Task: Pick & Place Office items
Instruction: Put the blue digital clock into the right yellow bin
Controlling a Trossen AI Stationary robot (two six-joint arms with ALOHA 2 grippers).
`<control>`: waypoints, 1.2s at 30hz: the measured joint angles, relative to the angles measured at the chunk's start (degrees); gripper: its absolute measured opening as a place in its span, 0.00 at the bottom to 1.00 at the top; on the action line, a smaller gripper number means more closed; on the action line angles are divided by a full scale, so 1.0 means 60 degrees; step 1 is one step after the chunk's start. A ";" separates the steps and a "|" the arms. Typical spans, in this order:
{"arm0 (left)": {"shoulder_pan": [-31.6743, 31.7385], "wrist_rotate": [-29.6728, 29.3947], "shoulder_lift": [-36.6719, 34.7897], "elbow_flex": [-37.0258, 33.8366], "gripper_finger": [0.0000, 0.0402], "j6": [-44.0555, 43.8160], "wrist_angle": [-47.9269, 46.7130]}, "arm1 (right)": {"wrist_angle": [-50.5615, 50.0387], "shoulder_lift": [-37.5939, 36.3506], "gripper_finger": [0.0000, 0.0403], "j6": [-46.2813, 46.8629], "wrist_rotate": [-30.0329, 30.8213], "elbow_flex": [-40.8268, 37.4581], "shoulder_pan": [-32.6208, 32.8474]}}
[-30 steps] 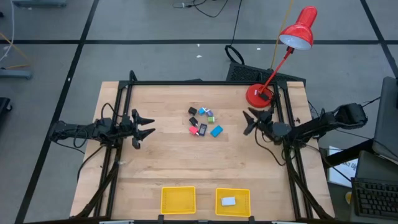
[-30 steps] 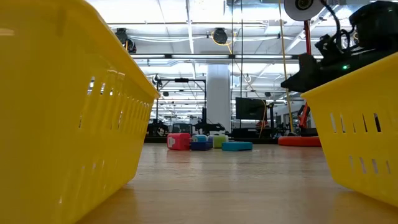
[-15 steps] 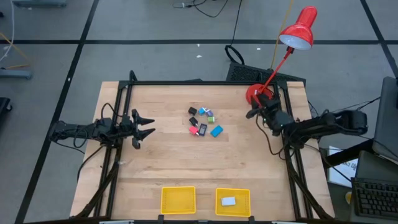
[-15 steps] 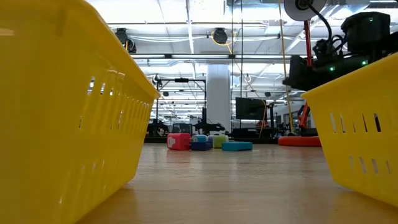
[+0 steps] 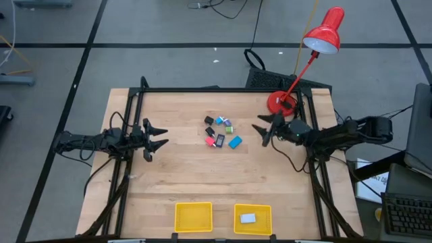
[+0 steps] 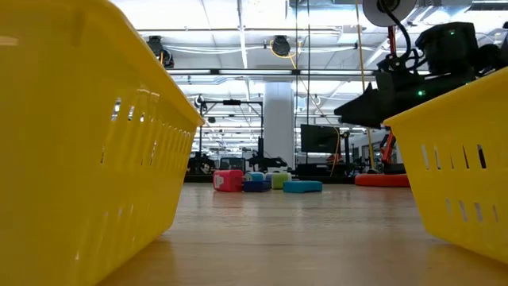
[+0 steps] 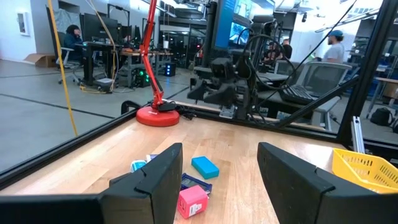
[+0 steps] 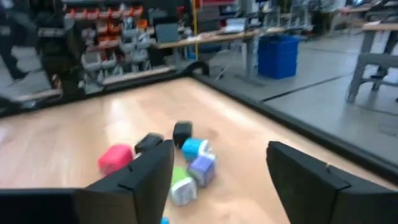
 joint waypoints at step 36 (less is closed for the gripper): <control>0.0000 0.0004 0.0000 0.0002 0.53 0.0001 0.0011 | -0.8241 0.4365 0.63 -0.3295 -0.3432 0.5446 0.0152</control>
